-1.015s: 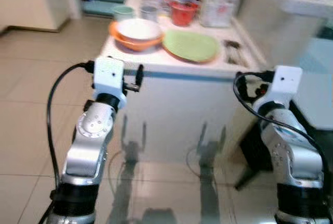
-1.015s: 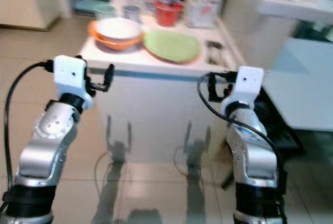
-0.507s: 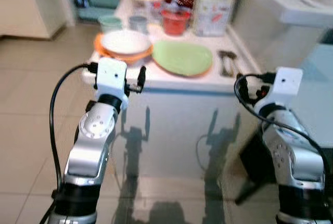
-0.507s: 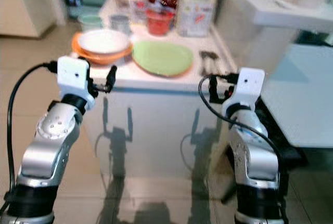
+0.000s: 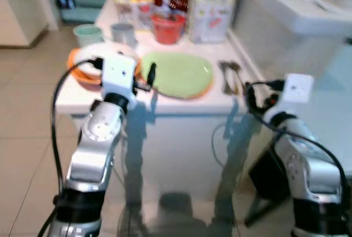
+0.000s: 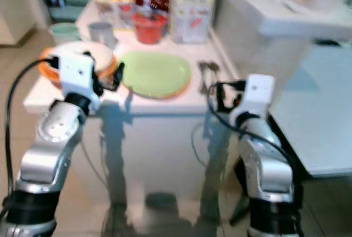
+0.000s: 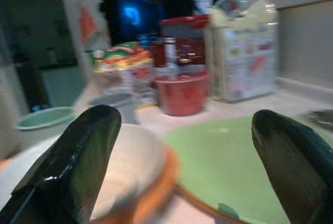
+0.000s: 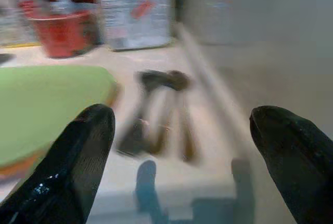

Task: Setting the table

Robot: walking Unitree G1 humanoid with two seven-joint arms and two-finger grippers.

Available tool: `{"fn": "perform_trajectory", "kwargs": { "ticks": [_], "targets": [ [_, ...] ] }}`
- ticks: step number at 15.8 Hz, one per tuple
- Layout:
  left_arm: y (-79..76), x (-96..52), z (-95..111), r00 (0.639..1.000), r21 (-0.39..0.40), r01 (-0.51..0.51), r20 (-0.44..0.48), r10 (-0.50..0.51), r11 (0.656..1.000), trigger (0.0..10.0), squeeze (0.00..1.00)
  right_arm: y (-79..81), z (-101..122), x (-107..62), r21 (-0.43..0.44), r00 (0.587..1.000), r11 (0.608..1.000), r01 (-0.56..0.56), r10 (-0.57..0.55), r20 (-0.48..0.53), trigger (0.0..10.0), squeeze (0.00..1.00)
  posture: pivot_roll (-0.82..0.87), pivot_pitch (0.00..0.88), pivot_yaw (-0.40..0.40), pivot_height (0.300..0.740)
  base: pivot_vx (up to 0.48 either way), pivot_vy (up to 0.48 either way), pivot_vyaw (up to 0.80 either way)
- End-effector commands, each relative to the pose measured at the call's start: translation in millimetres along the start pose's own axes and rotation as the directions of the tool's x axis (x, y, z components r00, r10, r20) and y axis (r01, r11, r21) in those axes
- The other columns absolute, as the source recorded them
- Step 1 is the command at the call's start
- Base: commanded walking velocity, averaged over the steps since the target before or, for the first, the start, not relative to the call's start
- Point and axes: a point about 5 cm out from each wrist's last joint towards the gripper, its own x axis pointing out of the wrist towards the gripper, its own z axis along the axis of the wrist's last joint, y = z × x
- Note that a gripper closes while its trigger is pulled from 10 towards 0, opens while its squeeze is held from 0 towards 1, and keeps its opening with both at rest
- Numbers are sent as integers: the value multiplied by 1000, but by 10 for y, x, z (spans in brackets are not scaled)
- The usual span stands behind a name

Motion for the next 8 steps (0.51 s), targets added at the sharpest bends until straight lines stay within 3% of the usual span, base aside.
{"fn": "perform_trajectory", "kwargs": {
  "ticks": [1,8],
  "targets": [
    [32,11,35,1000,8,-4,9,4,1000,10000,0,66,21,0,4,999,999,-46,46,-7,10000,0,46,0,-74,740,416,0,0],
    [27,14,110,999,39,31,29,-32,999,10000,0,168,-62,-106,36,985,986,-165,166,-54,10000,0,46,0,-69,740,406,0,0]
  ]
}}
